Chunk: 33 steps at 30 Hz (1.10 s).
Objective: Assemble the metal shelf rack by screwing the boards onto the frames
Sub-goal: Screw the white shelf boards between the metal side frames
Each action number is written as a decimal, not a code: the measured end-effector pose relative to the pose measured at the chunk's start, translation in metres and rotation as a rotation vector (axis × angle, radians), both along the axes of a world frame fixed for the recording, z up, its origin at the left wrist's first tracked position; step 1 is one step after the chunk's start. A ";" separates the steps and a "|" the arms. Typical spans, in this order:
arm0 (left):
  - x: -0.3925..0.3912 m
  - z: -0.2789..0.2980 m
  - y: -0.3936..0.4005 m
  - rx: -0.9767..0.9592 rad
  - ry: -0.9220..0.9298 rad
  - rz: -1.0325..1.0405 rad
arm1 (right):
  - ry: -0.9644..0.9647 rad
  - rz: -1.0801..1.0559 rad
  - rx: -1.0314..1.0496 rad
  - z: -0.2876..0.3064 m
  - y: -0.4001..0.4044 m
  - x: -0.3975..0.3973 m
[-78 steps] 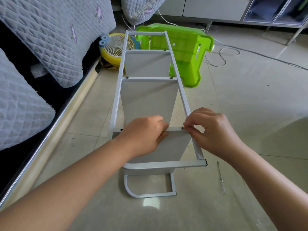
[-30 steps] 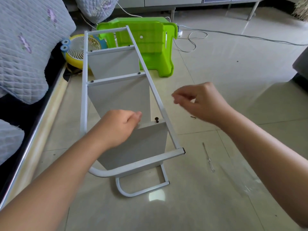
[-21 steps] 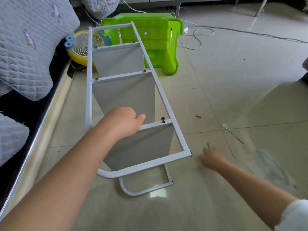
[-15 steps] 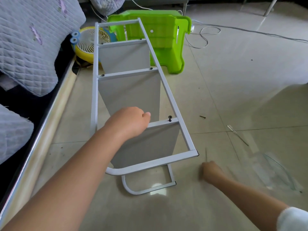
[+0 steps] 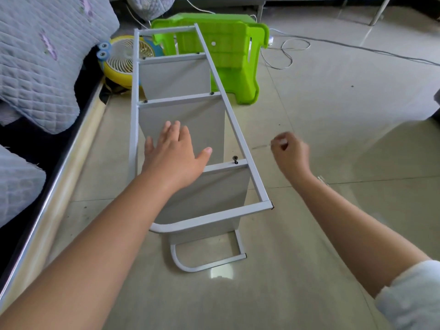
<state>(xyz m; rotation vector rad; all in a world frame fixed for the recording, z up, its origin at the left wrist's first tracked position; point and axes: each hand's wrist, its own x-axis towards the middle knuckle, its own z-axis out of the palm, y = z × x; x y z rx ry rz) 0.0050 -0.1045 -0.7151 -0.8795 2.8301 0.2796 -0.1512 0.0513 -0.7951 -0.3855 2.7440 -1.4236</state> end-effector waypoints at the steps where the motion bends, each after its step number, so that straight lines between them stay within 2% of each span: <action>1: 0.001 0.000 -0.002 -0.006 0.018 0.007 | 0.038 -0.018 -0.128 0.015 -0.003 -0.001; 4: 0.003 0.001 -0.013 -0.004 0.088 0.079 | 0.080 -0.009 -0.441 0.058 -0.011 0.011; 8: 0.007 0.000 -0.028 -0.061 0.116 0.175 | 0.320 0.178 -0.461 0.088 -0.014 0.036; 13: 0.011 -0.003 -0.027 -0.073 0.112 0.188 | 0.342 0.249 -0.580 0.105 -0.014 0.042; 17: 0.013 -0.004 -0.025 -0.048 0.153 0.218 | 0.416 0.424 -0.465 0.118 -0.015 0.047; 21: 0.014 -0.004 -0.024 -0.054 0.135 0.206 | 0.489 0.510 -0.396 0.125 -0.019 0.053; 25: 0.015 -0.003 -0.022 -0.063 0.130 0.195 | 0.604 0.541 -0.308 0.123 -0.019 0.058; 33: 0.016 -0.002 -0.023 -0.059 0.128 0.199 | 0.589 0.554 -0.250 0.121 -0.015 0.054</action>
